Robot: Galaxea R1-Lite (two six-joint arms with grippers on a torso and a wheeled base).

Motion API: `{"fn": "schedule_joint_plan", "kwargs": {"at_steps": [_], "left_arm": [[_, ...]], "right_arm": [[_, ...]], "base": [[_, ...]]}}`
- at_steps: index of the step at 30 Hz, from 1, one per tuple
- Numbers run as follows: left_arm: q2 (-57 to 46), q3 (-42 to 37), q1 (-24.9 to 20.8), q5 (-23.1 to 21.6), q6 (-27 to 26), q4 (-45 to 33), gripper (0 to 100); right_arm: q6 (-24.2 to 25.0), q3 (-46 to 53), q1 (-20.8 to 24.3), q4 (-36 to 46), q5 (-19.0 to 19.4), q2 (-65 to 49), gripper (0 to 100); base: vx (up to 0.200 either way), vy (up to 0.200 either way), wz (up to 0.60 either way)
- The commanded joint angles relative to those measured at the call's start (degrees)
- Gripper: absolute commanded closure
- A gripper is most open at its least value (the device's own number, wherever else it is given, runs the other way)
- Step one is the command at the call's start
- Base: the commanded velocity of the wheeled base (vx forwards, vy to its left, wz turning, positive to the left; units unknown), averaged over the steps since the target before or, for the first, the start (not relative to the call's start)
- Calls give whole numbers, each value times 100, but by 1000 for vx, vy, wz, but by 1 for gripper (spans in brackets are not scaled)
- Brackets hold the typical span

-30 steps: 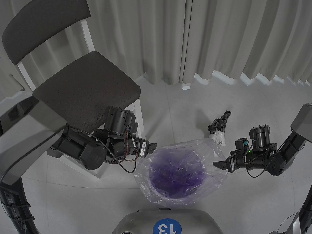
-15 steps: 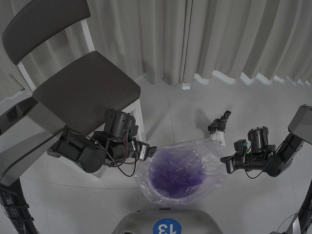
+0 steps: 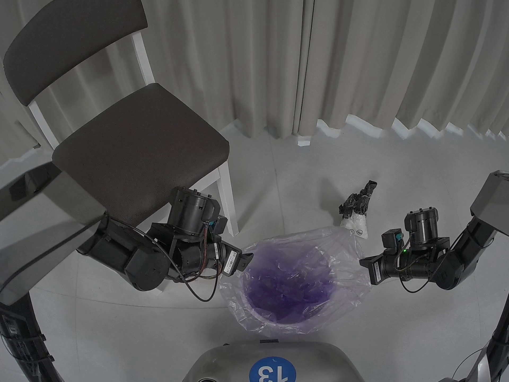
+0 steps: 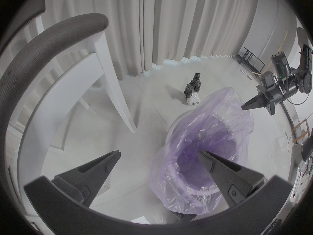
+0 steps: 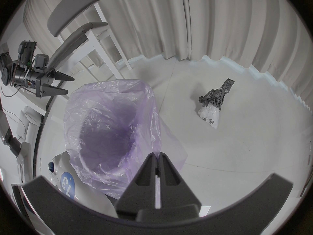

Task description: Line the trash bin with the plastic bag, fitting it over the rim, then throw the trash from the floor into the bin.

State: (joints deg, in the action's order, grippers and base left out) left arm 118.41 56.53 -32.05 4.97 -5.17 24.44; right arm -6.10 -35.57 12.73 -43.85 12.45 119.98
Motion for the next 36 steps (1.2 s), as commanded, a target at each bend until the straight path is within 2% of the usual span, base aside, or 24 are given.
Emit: {"fn": "schedule_joint_plan", "kwargs": {"at_steps": [1,15,16,30,36], "left_arm": [[77,-28,-29,4,-2,-1,0],[684,218,-144,-5,-72,61,0],[684,236,-144,-5,-116,61,100],[710,315,-82,21,-98,307,100],[956,684,6,30,-98,280,100]], "right_arm": [[-6,6,2,-1,3,-10,100],[12,-2,-7,8,126,8,100],[12,-2,-7,8,126,17,100],[21,-73,-16,-1,109,61,100],[29,-275,-7,-212,65,447,100]], "base": [[0,0,0],[0,0,0],[0,0,0],[0,0,0],[0,0,0]]}}
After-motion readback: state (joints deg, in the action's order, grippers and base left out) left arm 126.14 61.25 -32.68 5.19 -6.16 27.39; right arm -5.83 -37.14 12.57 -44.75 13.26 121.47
